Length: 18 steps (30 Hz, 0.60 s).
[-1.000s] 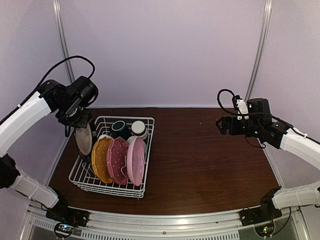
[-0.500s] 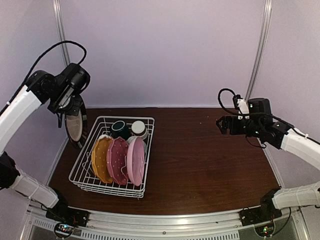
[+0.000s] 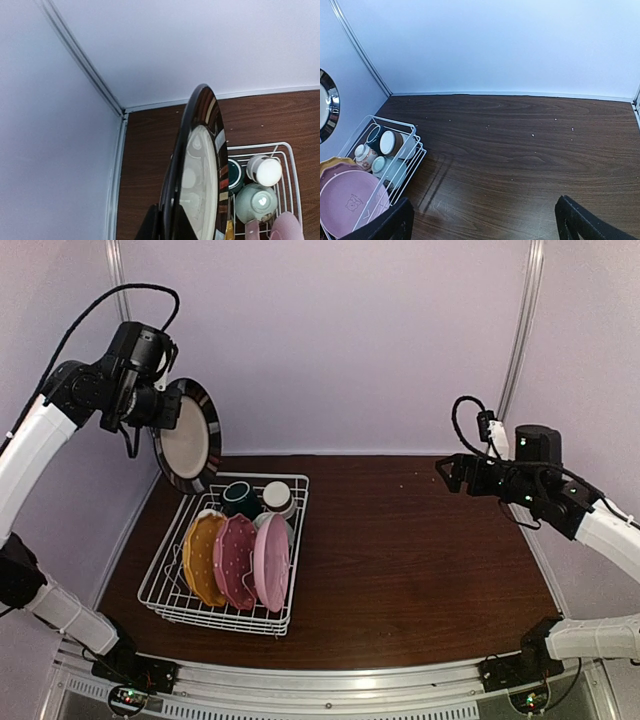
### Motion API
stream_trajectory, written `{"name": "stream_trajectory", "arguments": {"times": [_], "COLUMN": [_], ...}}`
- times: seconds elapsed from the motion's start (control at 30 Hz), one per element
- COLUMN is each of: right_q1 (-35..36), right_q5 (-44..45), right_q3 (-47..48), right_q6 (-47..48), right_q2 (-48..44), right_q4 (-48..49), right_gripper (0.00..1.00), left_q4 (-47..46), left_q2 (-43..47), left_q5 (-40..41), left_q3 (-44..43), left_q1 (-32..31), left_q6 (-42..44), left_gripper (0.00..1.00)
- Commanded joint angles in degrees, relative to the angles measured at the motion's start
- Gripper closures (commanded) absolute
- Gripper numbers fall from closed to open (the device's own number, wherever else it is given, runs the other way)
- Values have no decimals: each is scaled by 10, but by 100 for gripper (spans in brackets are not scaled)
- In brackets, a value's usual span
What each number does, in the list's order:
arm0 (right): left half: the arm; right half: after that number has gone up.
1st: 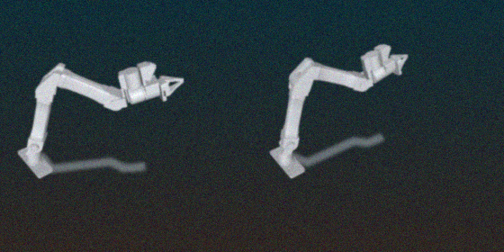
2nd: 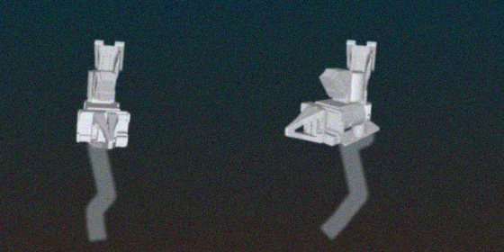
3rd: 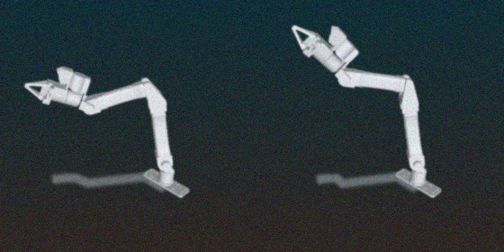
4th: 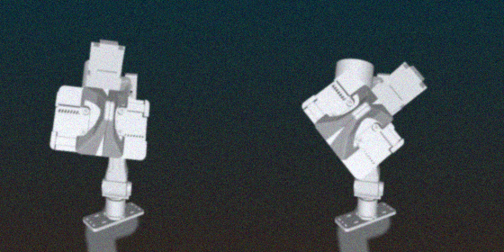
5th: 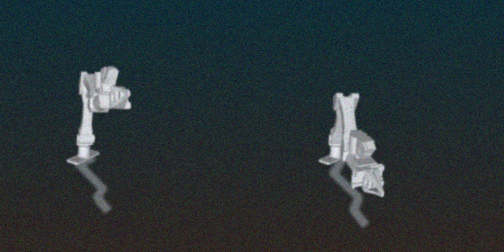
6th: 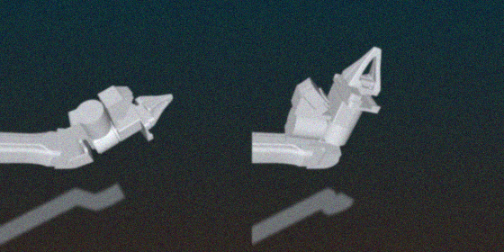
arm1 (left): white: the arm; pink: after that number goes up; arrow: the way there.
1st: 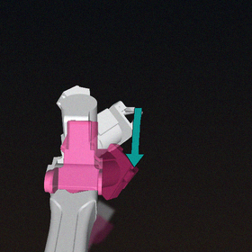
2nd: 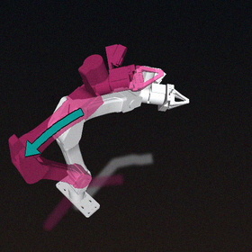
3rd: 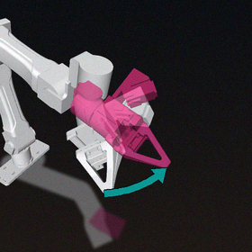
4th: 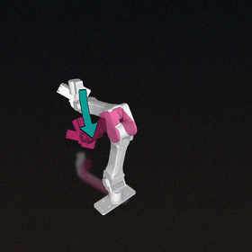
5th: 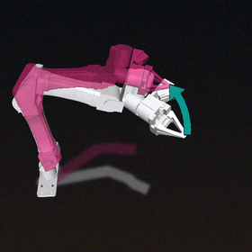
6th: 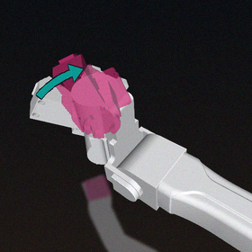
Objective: Unload the mixed dishes from the dish rack
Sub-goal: Pass from the left arm to the right
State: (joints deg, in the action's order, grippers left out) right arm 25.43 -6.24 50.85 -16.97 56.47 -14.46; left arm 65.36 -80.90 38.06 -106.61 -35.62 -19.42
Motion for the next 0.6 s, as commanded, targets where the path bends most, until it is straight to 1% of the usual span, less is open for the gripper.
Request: {"name": "stream_trajectory", "arguments": {"times": [0.0, 0.23, 0.33, 0.43, 0.57], "right_q1": [5, 5, 6, 10, 28], "right_q5": [-44, -145, -184, -225, -247], "right_q3": [24, 22, 22, 14, 2], "right_q6": [-11, -58, -88, -130, -159], "right_q2": [-1, 7, 15, 18, 26], "right_q4": [14, 79, 105, 141, 186], "right_gripper": [0, 0, 0, 0, 0], "left_q4": [-185, -319, -368, -427, -482], "left_q2": [-9, -11, -16, -15, -21], "left_q5": [-148, -409, -496, -549, -599], "left_q3": [-22, 34, 60, 93, 122], "left_q1": [1, 0, 0, -5, -10], "left_q6": [36, 18, -5, -29, -57], "left_gripper": [100, 100, 100, 100, 100]}}
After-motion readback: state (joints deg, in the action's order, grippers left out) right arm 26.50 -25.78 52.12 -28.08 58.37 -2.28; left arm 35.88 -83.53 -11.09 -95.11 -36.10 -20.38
